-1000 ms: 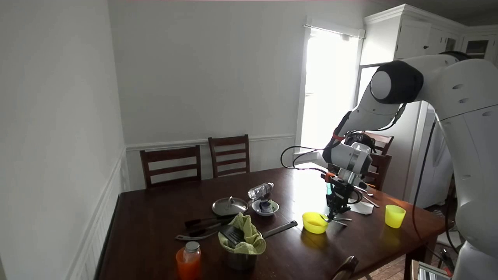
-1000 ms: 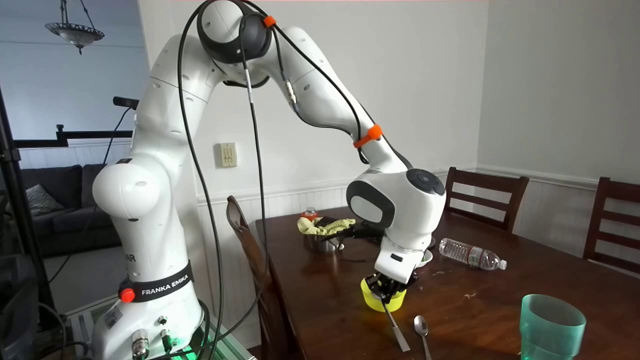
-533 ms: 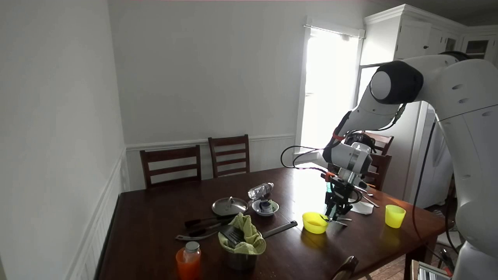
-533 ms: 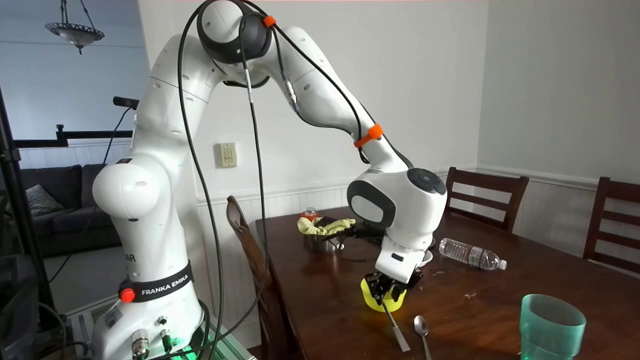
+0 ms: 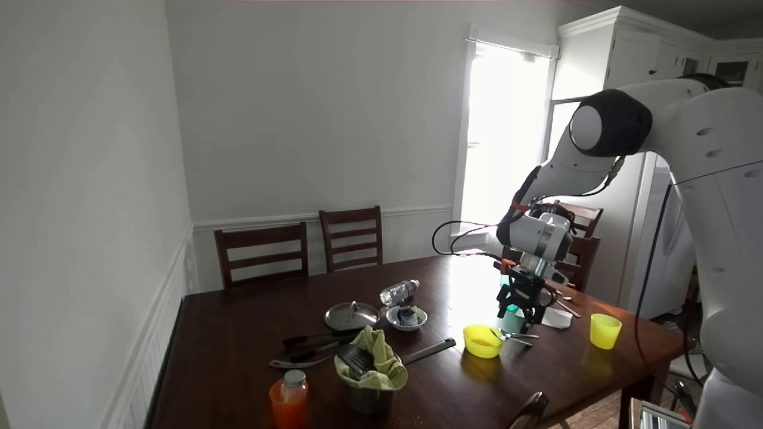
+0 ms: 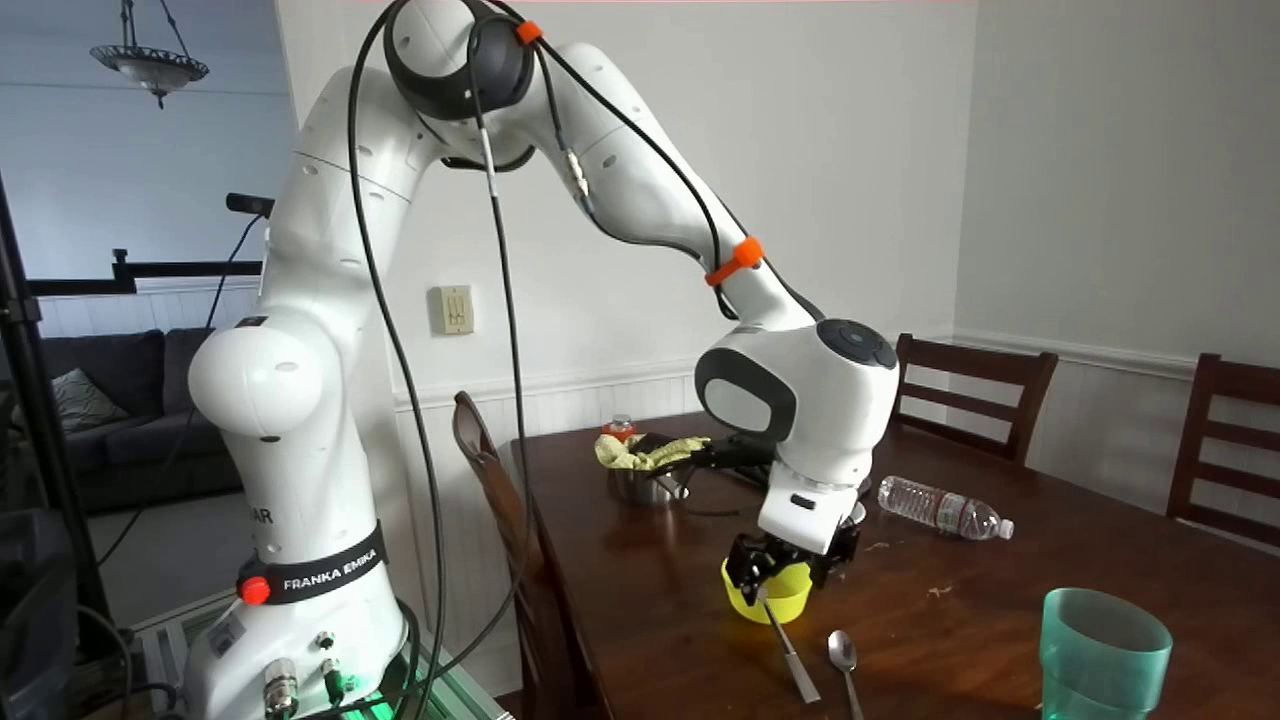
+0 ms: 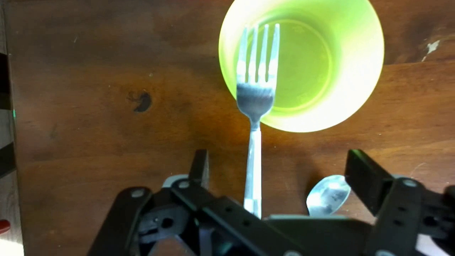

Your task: Move the yellow bowl forward, then put the fork on the edge of the yellow bowl

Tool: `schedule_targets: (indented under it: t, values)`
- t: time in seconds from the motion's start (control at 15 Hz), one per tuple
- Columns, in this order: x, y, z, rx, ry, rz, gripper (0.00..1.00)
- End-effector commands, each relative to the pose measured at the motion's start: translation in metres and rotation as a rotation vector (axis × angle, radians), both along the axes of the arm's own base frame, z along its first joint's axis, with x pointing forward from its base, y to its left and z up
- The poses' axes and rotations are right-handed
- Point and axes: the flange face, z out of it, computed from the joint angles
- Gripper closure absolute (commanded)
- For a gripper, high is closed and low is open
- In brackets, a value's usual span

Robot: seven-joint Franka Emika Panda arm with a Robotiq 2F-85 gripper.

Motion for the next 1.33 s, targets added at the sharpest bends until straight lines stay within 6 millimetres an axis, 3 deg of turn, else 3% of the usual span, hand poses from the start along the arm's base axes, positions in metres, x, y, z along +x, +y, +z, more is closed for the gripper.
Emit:
schedule_targets:
  t: [0.0, 0.53, 1.0, 1.27]
  values:
    - [-0.009, 0.001, 0.031, -0.027, 0.020, 0.031, 0.00]
    - [-0.004, 0.011, 0.091, -0.159, 0.166, 0.282, 0.00]
    - [0.007, 0.046, 0.136, -0.311, 0.167, 0.572, 0.00]
    - [0.007, 0.068, 0.152, -0.357, 0.139, 0.688, 0.00]
